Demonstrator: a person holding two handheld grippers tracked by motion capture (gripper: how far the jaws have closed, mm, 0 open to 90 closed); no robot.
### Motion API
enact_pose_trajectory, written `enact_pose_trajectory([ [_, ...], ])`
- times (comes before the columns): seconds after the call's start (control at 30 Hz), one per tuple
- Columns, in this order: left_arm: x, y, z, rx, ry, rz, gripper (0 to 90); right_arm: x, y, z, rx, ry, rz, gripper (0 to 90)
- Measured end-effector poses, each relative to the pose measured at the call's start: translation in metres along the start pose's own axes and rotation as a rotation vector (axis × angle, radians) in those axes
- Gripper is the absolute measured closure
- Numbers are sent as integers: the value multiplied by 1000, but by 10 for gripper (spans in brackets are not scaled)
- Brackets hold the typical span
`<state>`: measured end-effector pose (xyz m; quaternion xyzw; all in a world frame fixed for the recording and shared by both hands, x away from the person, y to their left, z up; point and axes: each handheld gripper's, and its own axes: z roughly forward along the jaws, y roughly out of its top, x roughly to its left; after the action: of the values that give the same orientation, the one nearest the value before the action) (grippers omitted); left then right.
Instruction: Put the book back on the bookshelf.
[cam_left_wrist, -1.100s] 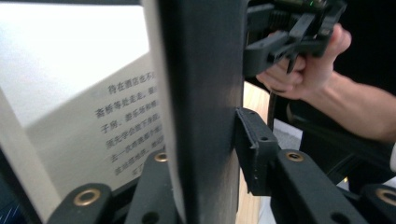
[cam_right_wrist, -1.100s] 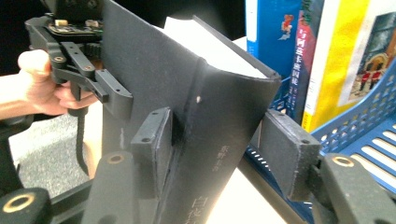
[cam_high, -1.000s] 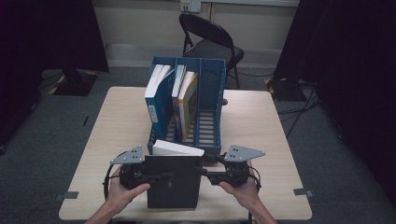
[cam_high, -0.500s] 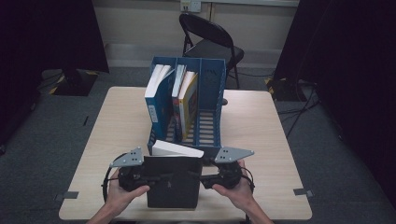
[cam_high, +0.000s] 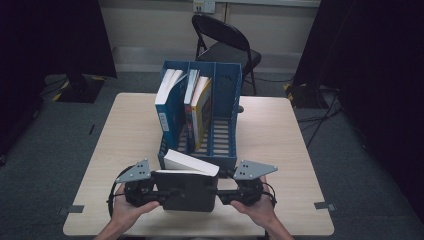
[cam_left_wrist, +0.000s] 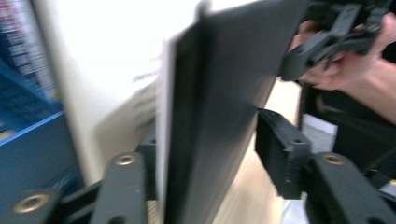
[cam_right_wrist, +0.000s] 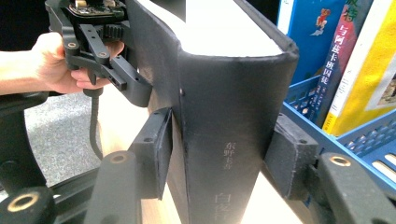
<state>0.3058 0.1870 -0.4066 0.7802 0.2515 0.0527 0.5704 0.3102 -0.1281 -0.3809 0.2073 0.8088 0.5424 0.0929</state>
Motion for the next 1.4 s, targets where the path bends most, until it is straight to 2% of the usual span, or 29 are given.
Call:
enact_pose_trajectory([
  [0.1, 5, -4, -7, 3, 23, -17, 419, -1, 0, 1, -3, 11, 6, 450],
  [0.2, 6, -8, -10, 16, 44, 3, 382, -1, 0, 5, 0, 18, 6, 438],
  [0.23, 7, -10, -11, 16, 52, -5, 372, -2, 0, 5, 1, 23, 8, 436],
  [0.37, 12, -15, -11, 20, 49, -25, 326, -4, 0, 9, 5, 44, 22, 426],
  [0.53, 14, -15, -10, 16, 48, -22, 321, -2, 0, 17, 21, 39, 13, 409],
  [0.6, 15, -16, -9, 29, 82, -28, 323, -2, 1, 20, 27, 35, 11, 414],
  [0.63, 16, -17, -8, 33, 85, -35, 295, -2, 2, 20, 32, 29, 8, 419],
  [0.67, 18, -18, -9, 42, 74, -41, 294, -1, 2, 20, 35, 30, 5, 423],
  [0.77, 22, -20, -10, 43, 79, -57, 283, 1, 2, 20, 38, 25, -3, 443],
  [0.87, 23, -20, -6, 50, 79, -50, 278, 1, 2, 21, 39, 37, -6, 456],
  [0.97, 22, -20, -1, 66, 67, -56, 272, 1, 2, 24, 31, 40, -2, 445],
  [1.03, 21, -18, 2, 75, 45, -75, 277, 2, 3, 27, 33, 34, -2, 427],
  [1.1, 21, -17, 3, 77, 46, -62, 276, 3, 4, 31, 32, 41, 1, 413],
  [1.23, 22, -17, 5, 74, 42, -71, 258, 5, 7, 38, 25, 35, 7, 402],
  [1.4, 22, -17, 7, 76, 47, -72, 240, 2, 8, 45, 24, 65, 26, 425],
])
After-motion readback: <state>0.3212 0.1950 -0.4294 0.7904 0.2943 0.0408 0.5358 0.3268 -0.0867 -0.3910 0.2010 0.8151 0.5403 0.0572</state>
